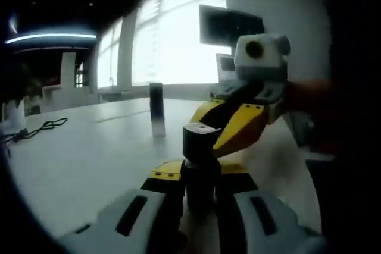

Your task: Pick up cosmetic bottle twist off cap place on table pick up cap screw tight cap place on table

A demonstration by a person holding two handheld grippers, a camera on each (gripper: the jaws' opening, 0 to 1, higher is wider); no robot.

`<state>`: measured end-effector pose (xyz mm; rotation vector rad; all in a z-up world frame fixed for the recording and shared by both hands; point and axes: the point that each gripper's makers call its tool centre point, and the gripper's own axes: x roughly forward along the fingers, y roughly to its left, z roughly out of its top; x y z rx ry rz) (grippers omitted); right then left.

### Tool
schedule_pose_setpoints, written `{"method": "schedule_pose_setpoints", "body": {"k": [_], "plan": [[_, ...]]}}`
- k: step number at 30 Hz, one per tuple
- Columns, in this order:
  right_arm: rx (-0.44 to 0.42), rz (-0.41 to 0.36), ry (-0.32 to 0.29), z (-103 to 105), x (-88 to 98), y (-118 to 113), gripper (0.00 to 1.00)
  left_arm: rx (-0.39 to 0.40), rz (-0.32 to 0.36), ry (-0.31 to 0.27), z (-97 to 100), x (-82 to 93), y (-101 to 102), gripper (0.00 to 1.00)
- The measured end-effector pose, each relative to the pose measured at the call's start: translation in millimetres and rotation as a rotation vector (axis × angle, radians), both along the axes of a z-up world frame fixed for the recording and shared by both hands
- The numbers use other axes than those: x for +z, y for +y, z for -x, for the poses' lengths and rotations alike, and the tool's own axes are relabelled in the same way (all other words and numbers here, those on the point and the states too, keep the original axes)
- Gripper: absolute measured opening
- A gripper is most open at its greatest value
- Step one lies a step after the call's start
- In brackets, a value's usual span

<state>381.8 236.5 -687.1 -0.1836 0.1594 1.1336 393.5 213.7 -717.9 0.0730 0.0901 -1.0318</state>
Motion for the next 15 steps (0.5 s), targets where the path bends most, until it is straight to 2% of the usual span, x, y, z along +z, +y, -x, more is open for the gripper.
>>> {"method": "schedule_pose_setpoints", "body": {"k": [4,8,15], "plan": [[-0.076,-0.006,-0.018,-2.0,-0.3,0.6,0.08,0.049,0.002,0.012,-4.4,-0.3,1.9,0.1],[-0.198,-0.045,0.02,-7.2,-0.8,-1.0,0.08,0.087,-0.002,0.002,-8.3,-0.1,4.4,0.1],[-0.409,-0.085,0.022,-9.7,-1.3,-3.7,0.08,0.114,-0.004,-0.004,-11.6,0.0,7.2,0.1]]}}
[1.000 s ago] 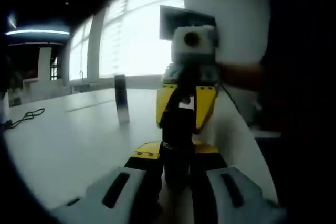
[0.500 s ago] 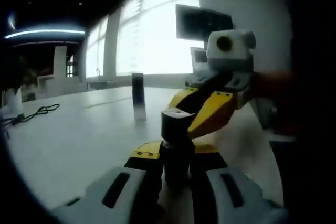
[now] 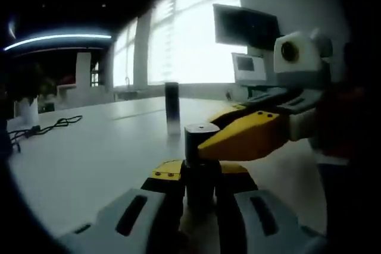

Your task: Pick up cosmetic bottle twist off cap place on table pick up cap screw tight cap place on table

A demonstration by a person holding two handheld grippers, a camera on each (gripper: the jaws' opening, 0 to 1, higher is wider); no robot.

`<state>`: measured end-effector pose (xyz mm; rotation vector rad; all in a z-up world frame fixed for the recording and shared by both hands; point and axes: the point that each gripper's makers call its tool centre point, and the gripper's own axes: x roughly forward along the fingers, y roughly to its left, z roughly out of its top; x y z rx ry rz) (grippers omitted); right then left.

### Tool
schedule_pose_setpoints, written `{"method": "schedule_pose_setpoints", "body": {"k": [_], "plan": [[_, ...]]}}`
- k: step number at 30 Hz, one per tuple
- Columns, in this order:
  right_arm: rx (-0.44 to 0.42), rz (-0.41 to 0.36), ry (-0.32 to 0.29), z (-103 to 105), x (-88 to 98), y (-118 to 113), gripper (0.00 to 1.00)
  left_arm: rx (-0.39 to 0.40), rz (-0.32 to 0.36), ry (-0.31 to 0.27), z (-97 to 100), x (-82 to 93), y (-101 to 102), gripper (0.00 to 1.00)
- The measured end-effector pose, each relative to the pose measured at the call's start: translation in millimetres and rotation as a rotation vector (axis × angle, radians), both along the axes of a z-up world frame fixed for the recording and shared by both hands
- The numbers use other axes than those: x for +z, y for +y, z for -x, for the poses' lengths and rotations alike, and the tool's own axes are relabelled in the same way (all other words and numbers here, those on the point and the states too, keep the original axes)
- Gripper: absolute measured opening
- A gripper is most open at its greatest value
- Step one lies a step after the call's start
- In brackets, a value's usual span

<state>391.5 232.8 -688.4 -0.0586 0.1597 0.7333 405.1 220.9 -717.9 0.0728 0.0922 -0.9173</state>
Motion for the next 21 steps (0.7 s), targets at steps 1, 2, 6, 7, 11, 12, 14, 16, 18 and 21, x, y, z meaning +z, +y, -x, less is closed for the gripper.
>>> {"method": "schedule_pose_setpoints", "body": {"k": [1,2,6,7,11,12,14,16,18,21], "plan": [[-0.027,-0.003,0.005,0.4,0.0,-0.3,0.08,0.0,-0.001,-0.002,-0.1,0.1,0.0,0.1],[-0.048,0.004,-0.006,0.5,0.4,-0.4,0.08,0.0,-0.001,-0.003,-0.2,0.1,0.1,0.1],[-0.131,0.018,-0.016,2.3,0.1,0.1,0.08,-0.003,-0.002,-0.009,-0.2,0.2,0.2,0.1],[-0.14,0.023,-0.02,2.8,0.1,0.6,0.08,-0.004,-0.002,-0.01,0.0,0.2,0.3,0.1],[-0.165,0.029,-0.022,2.4,0.2,-1.0,0.09,-0.007,-0.002,-0.012,0.6,0.2,0.4,0.1],[-0.167,0.028,-0.022,2.3,0.3,-1.2,0.09,-0.006,-0.003,-0.013,0.7,0.2,0.5,0.1],[-0.174,0.024,-0.025,2.7,0.2,-1.3,0.09,-0.005,-0.005,-0.018,0.8,0.1,0.5,0.1],[-0.174,0.024,-0.026,2.7,0.5,-1.6,0.09,-0.006,-0.005,-0.019,0.9,0.0,0.4,0.1],[-0.174,0.02,-0.021,2.7,0.5,-2.0,0.09,-0.007,-0.007,-0.022,0.9,-0.1,0.3,0.1],[-0.124,-0.061,0.014,5.5,7.3,1.9,0.17,-0.009,-0.009,-0.032,1.2,0.1,0.8,0.1]]}}
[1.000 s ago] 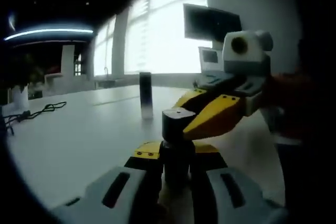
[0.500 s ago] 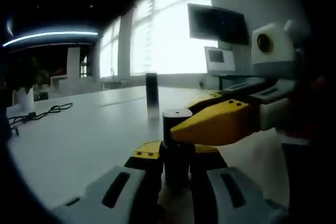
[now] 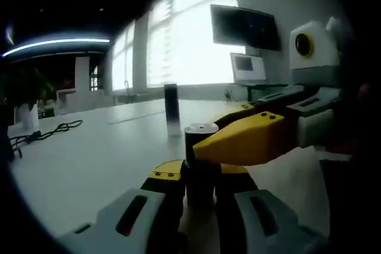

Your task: Pick up cosmetic bottle twist off cap place on table pick up cap screw tight cap place on table

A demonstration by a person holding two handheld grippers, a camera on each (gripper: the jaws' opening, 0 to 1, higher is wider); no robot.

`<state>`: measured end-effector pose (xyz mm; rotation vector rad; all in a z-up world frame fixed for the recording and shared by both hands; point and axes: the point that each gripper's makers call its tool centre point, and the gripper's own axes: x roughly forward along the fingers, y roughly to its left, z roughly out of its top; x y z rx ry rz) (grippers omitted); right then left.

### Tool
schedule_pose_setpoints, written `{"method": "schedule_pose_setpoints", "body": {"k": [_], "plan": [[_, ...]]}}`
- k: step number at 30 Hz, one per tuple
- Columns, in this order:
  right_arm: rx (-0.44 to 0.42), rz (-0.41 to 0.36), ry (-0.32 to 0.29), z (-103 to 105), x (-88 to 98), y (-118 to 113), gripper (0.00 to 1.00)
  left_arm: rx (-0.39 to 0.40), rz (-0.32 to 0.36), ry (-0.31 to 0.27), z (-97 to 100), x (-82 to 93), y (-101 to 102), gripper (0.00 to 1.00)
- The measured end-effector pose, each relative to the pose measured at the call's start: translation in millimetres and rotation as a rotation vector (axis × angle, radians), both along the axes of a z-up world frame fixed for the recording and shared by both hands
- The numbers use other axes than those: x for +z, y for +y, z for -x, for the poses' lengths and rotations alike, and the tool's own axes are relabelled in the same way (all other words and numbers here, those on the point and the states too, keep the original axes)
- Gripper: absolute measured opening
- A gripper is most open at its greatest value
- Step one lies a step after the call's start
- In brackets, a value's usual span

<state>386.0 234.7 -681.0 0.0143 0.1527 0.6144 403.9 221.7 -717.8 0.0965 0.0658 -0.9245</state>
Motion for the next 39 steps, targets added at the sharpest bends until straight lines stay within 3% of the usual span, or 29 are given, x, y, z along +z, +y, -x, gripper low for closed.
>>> {"method": "schedule_pose_setpoints", "body": {"k": [2,3,5,6,8,10,12,16,21,24,25,31,39], "plan": [[0.042,-0.068,-0.058,-3,16.8,-2,0.38,-0.003,0.002,0.003,-0.3,-0.3,0,0.1],[0.043,-0.045,-0.052,-5,15.3,-8,0.37,-0.004,0.004,0.006,-0.4,-0.5,0,0.1],[0.104,-0.017,-0.134,-6,22.7,-12,0.32,-0.027,0.012,0.02,1.6,-1.0,-2,0.1],[0.144,-0.018,-0.139,-6,24.0,-14,0.32,-0.034,0.013,0.022,2.4,-1.0,-2,0.1],[0.238,-0.078,-0.148,-3,33.1,-19,0.34,-0.056,0.013,0.022,5.7,-1.1,-5,0.1],[0.324,-0.114,-0.14,0,39.1,-22,0.36,-0.077,0.016,0.027,8.4,-1.3,-6,0.1],[0.43,-0.104,-0.126,6,39.8,-23,0.37,-0.099,0.02,0.034,10.9,-1.4,-8,0.1],[0.558,-0.066,-0.097,7,36.2,-24,0.36,-0.133,0.022,0.039,15.4,-1.3,-10,0.1],[0.751,-0.027,-0.03,14,23.5,-14,0.33,-0.171,0.024,0.041,21.3,-1.1,-13,0.1],[0.835,0.033,-0.01,18,10.5,-8,0.3,-0.185,0.025,0.044,22.7,-0.9,-14,0.1],[0.855,0.055,-0.024,19,8.6,-5,0.29,-0.19,0.025,0.045,23.3,-0.9,-14,0.1],[0.979,0.072,0.031,26,3.2,5,0.25,-0.197,0.026,0.05,23.9,-0.7,-15,0.1],[1.019,0.064,0.05,24,-2.6,11,0.13,-0.197,0.026,0.054,23.3,-0.9,-15,0.1]]}}
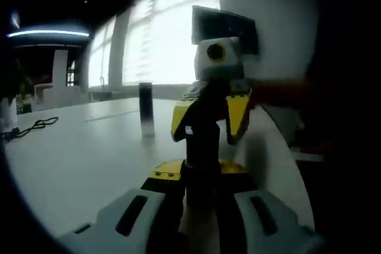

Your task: Pick up cosmetic bottle twist off cap place on table pick up cap screw tight cap place on table

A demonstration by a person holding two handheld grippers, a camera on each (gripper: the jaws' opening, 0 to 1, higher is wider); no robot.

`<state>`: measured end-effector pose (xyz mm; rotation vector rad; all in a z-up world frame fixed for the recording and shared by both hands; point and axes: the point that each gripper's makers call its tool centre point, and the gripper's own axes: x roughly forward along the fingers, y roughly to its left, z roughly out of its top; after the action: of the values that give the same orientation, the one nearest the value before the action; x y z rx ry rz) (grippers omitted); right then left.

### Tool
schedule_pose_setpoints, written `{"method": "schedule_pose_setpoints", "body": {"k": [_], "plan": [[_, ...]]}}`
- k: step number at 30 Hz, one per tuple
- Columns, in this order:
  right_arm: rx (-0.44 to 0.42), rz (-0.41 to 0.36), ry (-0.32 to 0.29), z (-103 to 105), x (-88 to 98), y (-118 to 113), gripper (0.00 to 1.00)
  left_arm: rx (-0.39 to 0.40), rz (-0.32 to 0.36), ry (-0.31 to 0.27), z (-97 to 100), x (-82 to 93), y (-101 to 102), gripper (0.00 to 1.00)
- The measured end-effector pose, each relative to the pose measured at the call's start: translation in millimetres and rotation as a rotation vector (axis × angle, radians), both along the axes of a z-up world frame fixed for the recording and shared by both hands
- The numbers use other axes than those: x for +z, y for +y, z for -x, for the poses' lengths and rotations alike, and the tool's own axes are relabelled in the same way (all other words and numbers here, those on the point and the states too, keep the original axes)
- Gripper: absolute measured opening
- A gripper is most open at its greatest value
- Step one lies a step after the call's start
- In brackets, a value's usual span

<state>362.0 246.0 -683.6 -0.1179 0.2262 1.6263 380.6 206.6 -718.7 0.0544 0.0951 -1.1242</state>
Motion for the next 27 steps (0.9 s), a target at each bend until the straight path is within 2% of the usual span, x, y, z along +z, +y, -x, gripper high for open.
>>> {"method": "schedule_pose_setpoints", "body": {"k": [2,5,8,13,17,27], "plan": [[-0.007,-0.003,-0.018,-3,-0.7,-1,0.11,0.007,-0.001,-0.003,-1.3,-0.1,0,0.1],[-0.025,-0.013,-0.023,-6,-1.1,-1,0.1,0.019,-0.001,-0.004,-4.1,-0.2,1,0.1],[-0.043,-0.008,-0.063,-7,-0.9,-1,0.1,0.023,-0.002,-0.008,-5.2,-0.1,2,0.1],[-0.076,0.001,-0.092,-9,-1.3,-1,0.09,0.033,-0.004,-0.012,-6.6,-0.2,2,0.1],[-0.139,0.006,-0.101,-11,-1.8,-1,0.09,0.048,-0.006,-0.016,-7.8,-0.3,3,0.09],[-0.371,-0.004,-0.127,-19,-2.4,-3,0.09,0.093,-0.018,-0.04,-11.6,-0.3,8,0.09]]}}
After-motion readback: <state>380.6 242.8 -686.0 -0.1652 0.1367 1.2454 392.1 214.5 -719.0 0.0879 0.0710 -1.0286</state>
